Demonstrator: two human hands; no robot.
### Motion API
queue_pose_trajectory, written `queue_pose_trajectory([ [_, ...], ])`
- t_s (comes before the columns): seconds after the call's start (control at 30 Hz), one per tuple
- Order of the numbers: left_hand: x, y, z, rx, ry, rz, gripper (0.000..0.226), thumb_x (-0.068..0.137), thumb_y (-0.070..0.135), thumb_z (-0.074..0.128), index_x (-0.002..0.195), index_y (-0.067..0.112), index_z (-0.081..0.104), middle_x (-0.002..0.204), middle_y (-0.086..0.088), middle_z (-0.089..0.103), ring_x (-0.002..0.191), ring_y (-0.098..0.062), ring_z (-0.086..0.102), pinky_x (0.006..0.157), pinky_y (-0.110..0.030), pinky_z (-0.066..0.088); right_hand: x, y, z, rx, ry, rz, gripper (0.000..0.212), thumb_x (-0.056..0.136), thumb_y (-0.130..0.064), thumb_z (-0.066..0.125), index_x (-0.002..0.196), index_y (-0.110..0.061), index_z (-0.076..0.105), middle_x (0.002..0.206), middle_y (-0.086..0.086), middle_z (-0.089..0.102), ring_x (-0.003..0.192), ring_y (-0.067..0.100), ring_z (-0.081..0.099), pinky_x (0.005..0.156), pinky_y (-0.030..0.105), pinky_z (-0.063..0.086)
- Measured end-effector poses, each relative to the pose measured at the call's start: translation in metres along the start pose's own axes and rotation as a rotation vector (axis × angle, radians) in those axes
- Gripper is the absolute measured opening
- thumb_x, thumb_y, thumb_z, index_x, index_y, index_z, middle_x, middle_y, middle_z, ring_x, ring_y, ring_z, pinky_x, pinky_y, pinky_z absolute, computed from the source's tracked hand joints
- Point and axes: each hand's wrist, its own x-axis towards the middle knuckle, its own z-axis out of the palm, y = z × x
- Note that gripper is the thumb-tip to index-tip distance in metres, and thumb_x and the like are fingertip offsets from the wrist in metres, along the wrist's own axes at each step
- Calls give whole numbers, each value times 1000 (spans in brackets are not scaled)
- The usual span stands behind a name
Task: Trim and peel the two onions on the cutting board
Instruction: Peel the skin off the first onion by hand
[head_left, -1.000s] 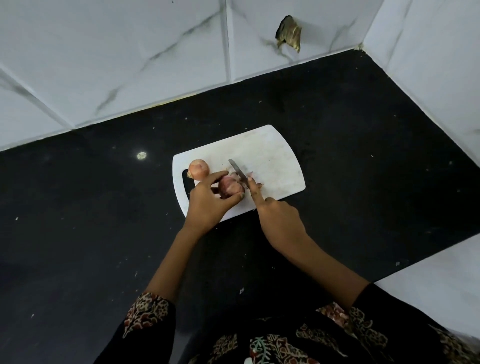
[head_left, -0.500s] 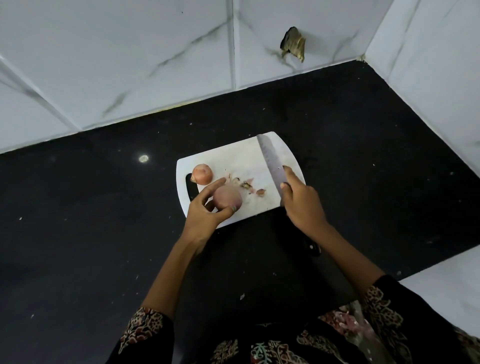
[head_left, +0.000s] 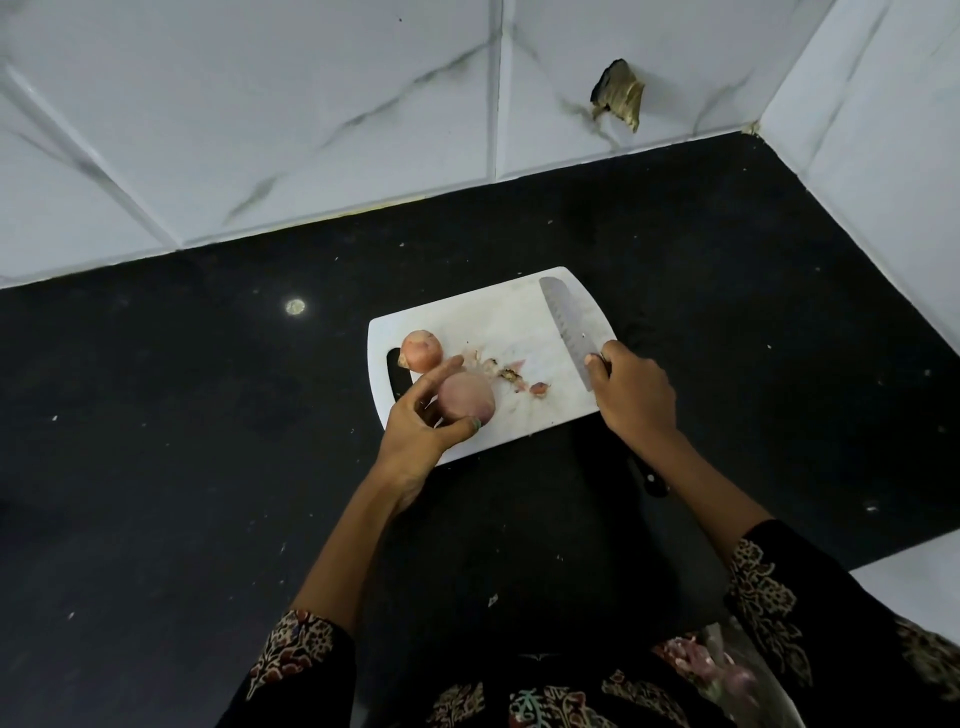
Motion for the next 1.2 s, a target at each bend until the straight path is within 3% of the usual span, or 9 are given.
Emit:
queue_pose_trajectory([
  [0.13, 1, 1, 2, 51, -4, 7, 64, 75, -11, 71, 124, 27, 59, 125, 8, 59, 110, -4, 61, 83, -18, 52, 1, -1, -2, -24, -44, 12, 27, 101, -29, 36, 95, -7, 49, 92, 20, 62, 86, 40, 58, 65, 36, 37],
  [0.27, 2, 5, 8, 184, 13, 52, 62, 74, -5, 75, 128, 19, 57, 120, 7, 61, 103, 2, 62, 80, -11, 49, -6, -7, -6, 186, -126, 18, 16, 100, -25, 32, 95, -12, 40, 86, 18, 62, 69, 38, 61, 60, 49, 53],
  [0.4, 6, 8, 13, 364, 26, 113, 66, 72, 4, 81, 132, 11, 55, 116, 6, 62, 100, 1, 61, 81, -6, 47, -34, -29, -21, 356, -227, -28, 10, 101, -22, 34, 103, -15, 40, 82, 15, 63, 54, 30, 60, 42, 34, 49],
  [0.47, 8, 8, 15, 426, 37, 127, 71, 70, 8, 83, 134, 10, 54, 121, 1, 63, 106, -4, 62, 89, -10, 47, -50, -42, -25, 355, -255, -99, 14, 101, -21, 35, 109, -13, 43, 83, 15, 64, 57, 27, 59, 48, 36, 50],
  [0.57, 9, 9, 18, 467, 48, 134, 73, 70, 9, 83, 135, 10, 52, 121, 0, 63, 108, -6, 61, 91, -10, 46, -67, -55, -26, 282, -259, -188, 29, 101, -20, 35, 129, -14, 41, 92, 15, 65, 70, 26, 61, 62, 41, 52],
  [0.7, 9, 10, 20, 497, 51, 170, 65, 71, 7, 81, 131, 11, 56, 111, 5, 65, 92, 6, 60, 82, -3, 46, -77, -62, -19, 137, -243, -264, 43, 102, -19, 35, 145, -17, 30, 107, 12, 66, 93, 25, 64, 70, 31, 45],
  [0.9, 10, 10, 20, 543, 91, 169, 68, 70, 16, 82, 133, 12, 56, 112, 3, 69, 104, -9, 64, 94, -25, 51, -79, -69, -7, -127, -230, -273, 56, 98, -9, 38, 149, -15, 14, 120, 11, 61, 103, 29, 63, 81, 39, 49],
  [1.07, 10, 17, 23, 567, 96, 176, 61, 74, 19, 81, 130, 12, 58, 100, 10, 63, 94, -4, 61, 75, 0, 44, -81, -72, -1, -284, -189, -337, 57, 100, -8, 31, 150, -11, 5, 132, 13, 52, 101, 30, 64, 79, 38, 51],
  [1.2, 9, 24, 27, 584, 89, 169, 54, 76, 16, 80, 126, 7, 61, 91, 16, 61, 78, 6, 57, 68, 3, 41, -77, -74, -1, -300, -188, -333, 55, 100, -7, 31, 150, -11, 7, 132, 13, 53, 104, 31, 63, 80, 39, 50],
])
